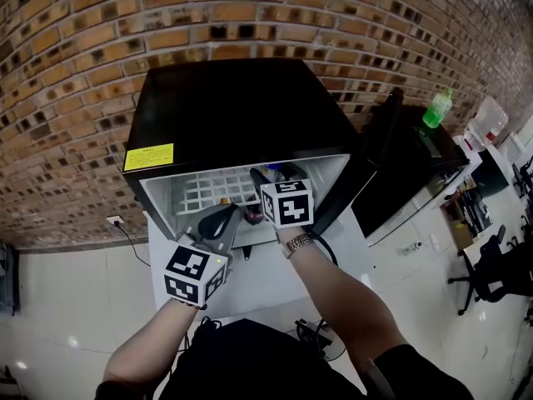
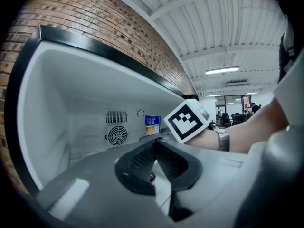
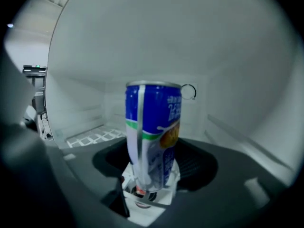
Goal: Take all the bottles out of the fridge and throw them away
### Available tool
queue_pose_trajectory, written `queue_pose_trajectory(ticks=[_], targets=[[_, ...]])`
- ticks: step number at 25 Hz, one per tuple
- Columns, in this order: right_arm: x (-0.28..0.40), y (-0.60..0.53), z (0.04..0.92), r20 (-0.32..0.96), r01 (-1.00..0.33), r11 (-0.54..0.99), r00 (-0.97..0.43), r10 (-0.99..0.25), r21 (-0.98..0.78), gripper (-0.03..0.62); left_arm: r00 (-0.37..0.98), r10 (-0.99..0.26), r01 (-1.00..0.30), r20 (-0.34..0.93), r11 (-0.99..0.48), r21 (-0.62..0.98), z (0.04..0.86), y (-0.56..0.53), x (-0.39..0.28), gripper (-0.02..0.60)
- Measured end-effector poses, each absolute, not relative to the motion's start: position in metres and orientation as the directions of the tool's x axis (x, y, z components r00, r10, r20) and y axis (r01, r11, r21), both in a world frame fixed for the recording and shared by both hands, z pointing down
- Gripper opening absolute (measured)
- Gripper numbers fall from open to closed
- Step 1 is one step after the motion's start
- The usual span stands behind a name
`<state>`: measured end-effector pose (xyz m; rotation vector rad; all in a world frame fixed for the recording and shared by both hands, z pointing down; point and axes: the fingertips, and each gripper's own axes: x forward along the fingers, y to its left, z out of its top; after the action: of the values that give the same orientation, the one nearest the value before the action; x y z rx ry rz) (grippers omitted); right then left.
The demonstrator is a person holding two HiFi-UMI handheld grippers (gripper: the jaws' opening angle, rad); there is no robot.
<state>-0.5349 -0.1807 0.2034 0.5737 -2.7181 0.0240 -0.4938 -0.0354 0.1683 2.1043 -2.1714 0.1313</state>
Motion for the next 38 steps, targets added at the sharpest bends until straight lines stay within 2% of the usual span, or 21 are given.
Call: queue_pose_trajectory(ticks=[13, 19, 28, 38], targets=[[-0.519, -0.154, 0.196, 0.329, -0.35, 0.934, -0.875, -0.355, 0.078, 0.268, -0.035, -0.989, -0.999, 0.145, 0.038, 0.018, 0.17, -0.03, -0.484, 0.003], [-0.49, -0.131, 0.194, 0.323, -0.321, 0.945, -0.889, -0.324, 0.065, 0.268, -0.032, -0.987, -0.999, 0.159, 0.037, 0.03, 0.177, -0.026, -0.462, 0.003], [-0.412, -0.104, 0.196, 0.315, -0.301, 0.952, -0.899, -0.304, 0.059, 0.268, 0.0, -0.984, -0.998, 0.179, 0.01, 0.056, 0.192, -0.03, -0.397, 0.003], [-0.286, -0.087, 0.22, 0.334, -0.319, 0.947, -0.891, -0.308, 0.022, 0.268, 0.04, -0.972, -0.998, 0.23, -0.027, 0.061, 0.217, -0.035, -0.292, 0.003]])
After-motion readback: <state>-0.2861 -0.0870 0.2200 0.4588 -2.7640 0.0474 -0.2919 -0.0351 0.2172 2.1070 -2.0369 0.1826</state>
